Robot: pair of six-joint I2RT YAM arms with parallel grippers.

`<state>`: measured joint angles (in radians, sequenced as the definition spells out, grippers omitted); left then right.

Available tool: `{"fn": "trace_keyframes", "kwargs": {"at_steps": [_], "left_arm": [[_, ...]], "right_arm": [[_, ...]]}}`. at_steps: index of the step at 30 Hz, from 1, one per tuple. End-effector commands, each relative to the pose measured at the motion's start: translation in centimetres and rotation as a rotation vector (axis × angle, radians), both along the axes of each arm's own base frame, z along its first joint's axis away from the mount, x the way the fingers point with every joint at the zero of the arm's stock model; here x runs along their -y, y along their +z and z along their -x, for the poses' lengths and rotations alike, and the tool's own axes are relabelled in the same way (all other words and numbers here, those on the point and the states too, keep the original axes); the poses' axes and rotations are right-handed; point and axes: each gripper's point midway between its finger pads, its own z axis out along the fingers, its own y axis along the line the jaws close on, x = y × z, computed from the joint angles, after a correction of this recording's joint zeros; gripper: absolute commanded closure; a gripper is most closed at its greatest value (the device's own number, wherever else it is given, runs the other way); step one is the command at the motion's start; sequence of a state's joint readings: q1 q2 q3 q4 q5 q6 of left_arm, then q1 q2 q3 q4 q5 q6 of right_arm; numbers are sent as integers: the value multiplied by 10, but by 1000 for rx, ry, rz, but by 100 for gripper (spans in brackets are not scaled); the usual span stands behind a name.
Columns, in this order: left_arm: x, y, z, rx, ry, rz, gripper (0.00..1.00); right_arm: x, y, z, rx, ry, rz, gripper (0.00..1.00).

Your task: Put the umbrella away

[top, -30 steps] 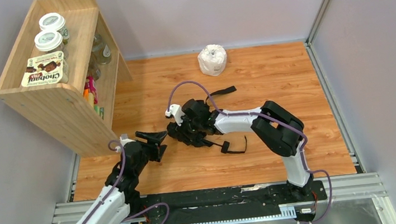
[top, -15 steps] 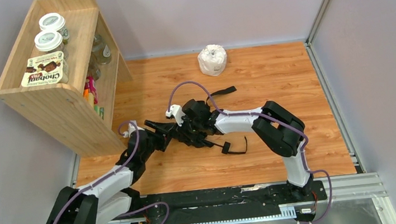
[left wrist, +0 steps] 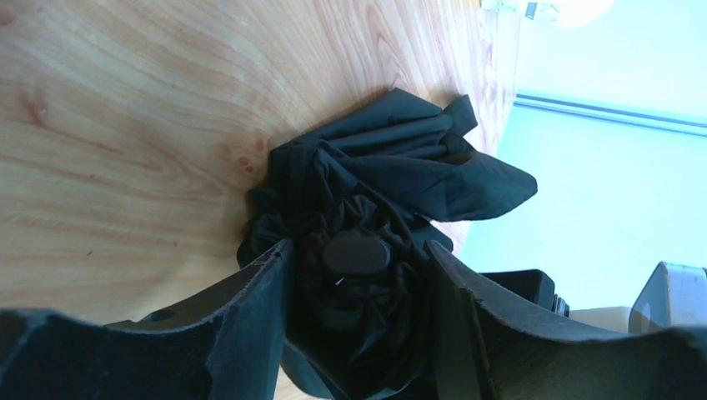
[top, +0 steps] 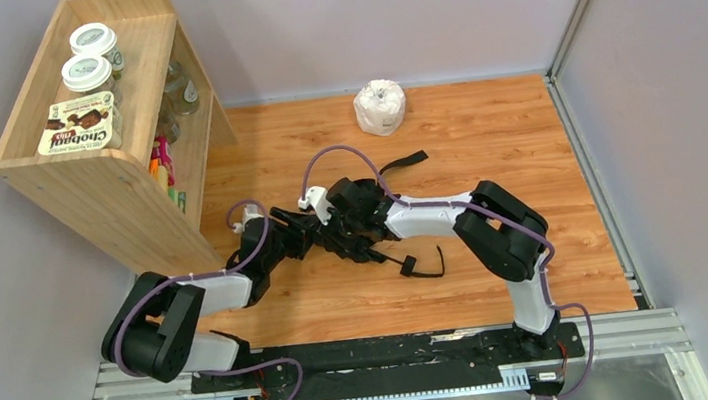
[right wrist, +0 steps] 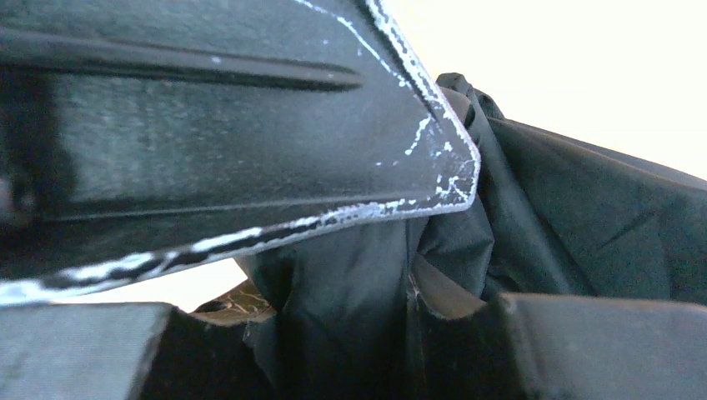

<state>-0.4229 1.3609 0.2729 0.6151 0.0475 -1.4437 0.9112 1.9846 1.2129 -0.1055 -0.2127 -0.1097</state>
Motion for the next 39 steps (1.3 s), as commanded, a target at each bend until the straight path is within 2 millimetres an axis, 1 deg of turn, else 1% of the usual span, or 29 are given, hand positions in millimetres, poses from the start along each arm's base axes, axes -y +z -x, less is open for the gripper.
{"fn": "trace_keyframes", "kwargs": {"at_steps": [1,2,3,5,7,8,9,10,11,13,14,15,16,17,19,20,21,22,24,26,27,28,29,30,31,32,33,37,39], "left_arm": [[0,-38,13,-62,-99,-157,41],[-1,-40,11,-61,-96,-175,47],[-4,-47,13,-77,-97,-198,51],[-5,-50,13,-68,-108,-217,57],[-5,-53,12,-69,-131,-252,67],[-5,-60,16,-106,-142,-265,73],[-3,-59,12,-97,-155,-274,76],[-3,-68,18,-135,-177,-290,82],[0,-66,14,-139,-188,-293,84],[4,-70,15,-164,-222,-296,95],[5,-77,20,-196,-241,-303,97],[7,-75,18,-195,-251,-301,100],[7,-82,23,-226,-272,-310,100],[8,-81,21,-235,-275,-313,100],[7,-87,26,-260,-288,-326,100],[6,-89,28,-277,-289,-332,100],[5,-91,29,-285,-291,-334,100],[7,-91,28,-282,-299,-336,100],[11,-88,25,-254,-332,-332,100],[16,-75,19,-173,-365,-331,97],[24,-54,9,-71,-373,-300,85],[22,-51,10,-41,-379,-302,79],[23,-35,5,9,-365,-296,66],[21,-30,5,39,-362,-299,56],[21,-13,2,92,-356,-296,37],[20,-8,1,107,-350,-300,30],[19,6,0,139,-337,-293,28],[13,30,4,159,-288,-249,27],[10,33,8,125,-256,-214,27]], "right_arm": [[94,-92,85,-297,13,429,100],[92,-91,85,-284,19,434,100],[92,-90,84,-276,22,433,100],[88,-86,83,-254,26,424,100],[85,-84,83,-256,33,412,100],[82,-81,84,-252,44,397,100],[79,-77,84,-239,54,383,100],[77,-74,83,-238,55,374,100],[75,-71,83,-243,60,368,100],[72,-65,83,-256,64,353,100],[70,-63,84,-283,65,342,100],[69,-60,86,-311,67,324,99],[66,-56,86,-338,62,291,98],[64,-53,87,-372,60,257,96],[62,-48,91,-456,48,204,85],[62,-45,91,-487,43,175,84],[62,-44,91,-516,33,151,88],[65,-46,91,-559,16,139,100],[70,-50,92,-680,-23,112,100],[78,-57,93,-780,-71,76,100],[81,-60,91,-800,-95,64,100],[83,-62,94,-834,-102,45,100],[87,-66,94,-850,-118,42,100],[90,-70,94,-849,-130,48,100],[92,-73,93,-844,-138,56,100],[95,-77,93,-846,-146,64,100],[96,-78,92,-853,-154,62,100],[98,-81,87,-834,-173,70,100],[98,-80,84,-821,-183,68,100]]}}
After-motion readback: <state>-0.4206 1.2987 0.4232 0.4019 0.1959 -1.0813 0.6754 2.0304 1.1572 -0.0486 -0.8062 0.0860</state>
